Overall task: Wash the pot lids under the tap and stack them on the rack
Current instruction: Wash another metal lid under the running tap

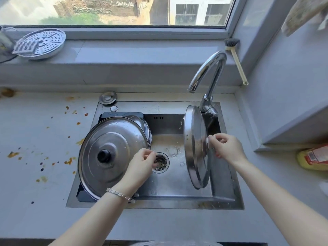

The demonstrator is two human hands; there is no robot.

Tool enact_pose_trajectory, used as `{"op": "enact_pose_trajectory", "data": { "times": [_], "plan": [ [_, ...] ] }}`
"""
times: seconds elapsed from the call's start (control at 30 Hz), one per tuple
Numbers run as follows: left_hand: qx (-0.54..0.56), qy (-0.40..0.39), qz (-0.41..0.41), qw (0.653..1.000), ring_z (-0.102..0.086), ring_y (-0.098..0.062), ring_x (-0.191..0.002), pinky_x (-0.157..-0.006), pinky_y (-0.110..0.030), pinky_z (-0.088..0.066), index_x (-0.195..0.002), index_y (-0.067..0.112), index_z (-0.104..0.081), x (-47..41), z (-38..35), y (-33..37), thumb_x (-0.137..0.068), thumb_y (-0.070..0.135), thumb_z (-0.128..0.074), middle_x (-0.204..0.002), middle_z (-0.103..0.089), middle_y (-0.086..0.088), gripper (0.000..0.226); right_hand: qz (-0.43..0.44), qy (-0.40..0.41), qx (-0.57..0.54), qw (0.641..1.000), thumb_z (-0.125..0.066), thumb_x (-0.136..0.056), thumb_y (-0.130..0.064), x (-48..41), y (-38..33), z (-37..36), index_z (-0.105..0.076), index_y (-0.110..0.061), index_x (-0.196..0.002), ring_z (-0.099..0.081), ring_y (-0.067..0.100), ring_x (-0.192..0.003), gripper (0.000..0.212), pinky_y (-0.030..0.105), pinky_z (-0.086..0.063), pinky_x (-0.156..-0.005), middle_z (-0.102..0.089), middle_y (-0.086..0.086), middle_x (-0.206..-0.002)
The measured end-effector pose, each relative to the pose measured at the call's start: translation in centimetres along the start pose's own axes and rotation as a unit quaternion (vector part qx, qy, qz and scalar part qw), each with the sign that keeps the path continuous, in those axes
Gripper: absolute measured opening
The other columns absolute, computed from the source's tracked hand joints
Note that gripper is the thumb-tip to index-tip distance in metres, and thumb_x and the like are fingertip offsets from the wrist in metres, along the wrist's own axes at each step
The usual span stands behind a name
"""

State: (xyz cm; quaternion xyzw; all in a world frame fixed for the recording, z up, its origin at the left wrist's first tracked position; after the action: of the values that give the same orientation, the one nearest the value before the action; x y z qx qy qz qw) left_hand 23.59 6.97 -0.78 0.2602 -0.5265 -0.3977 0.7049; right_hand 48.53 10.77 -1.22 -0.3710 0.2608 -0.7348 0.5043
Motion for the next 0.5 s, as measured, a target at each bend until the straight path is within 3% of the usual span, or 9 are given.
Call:
{"op": "enact_pose_trajectory", "data": {
  "times": [0.23,0.4,0.5],
  "plan": [
    [0.035,0.002,0.029,0.999,-0.065,-0.019,-0.075,-0.06,-0.029,-0.044,-0.081,0.021,-0.055,-0.1,1.1,-1.6,-0.091,0.013,-0.046,-0.088,-0.063,-0.006,0.016,-0.044,-0.024,0.038,0.998,-0.06,-0.075,-0.025,1.2,0.7,-2.7,-0.056,-0.014,-0.047,-0.048,0.012,-0.038,0.03,0.02,-0.039,-0.048,-0.045,-0.001,-0.043],
    [0.043,0.002,0.024,0.999,-0.065,-0.02,-0.076,-0.066,-0.031,-0.047,-0.082,0.021,-0.055,-0.1,2.7,-1.8,-0.093,0.013,-0.047,-0.09,-0.065,-0.006,0.016,-0.036,-0.032,0.078,0.996,-0.058,-0.075,-0.026,2.5,-0.6,-3.9,-0.062,-0.007,-0.06,-0.04,0.013,-0.049,0.024,0.019,-0.031,-0.046,-0.045,0.0,-0.047],
    [0.058,0.005,0.021,0.998,-0.062,-0.016,-0.07,-0.059,-0.027,-0.045,-0.082,0.019,-0.055,-0.4,4.4,-1.7,-0.093,0.01,-0.046,-0.09,-0.063,-0.006,0.017,0.0,-0.032,0.087,0.996,-0.058,-0.075,-0.024,3.2,-2.8,-4.3,-0.061,-0.004,-0.064,-0.03,0.01,-0.048,0.023,0.018,-0.026,-0.044,-0.034,-0.003,-0.044]
  ]
}}
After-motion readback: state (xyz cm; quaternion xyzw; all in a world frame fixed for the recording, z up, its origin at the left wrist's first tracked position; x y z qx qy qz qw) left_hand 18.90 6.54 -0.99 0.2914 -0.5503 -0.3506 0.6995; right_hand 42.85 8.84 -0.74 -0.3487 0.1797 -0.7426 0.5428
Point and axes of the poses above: each hand's wrist, its own x-axis away from the middle knuckle, its own z-axis out of the back of the hand, y = z × x, the point moved 1 cm from there along -x, towards the middle knuckle
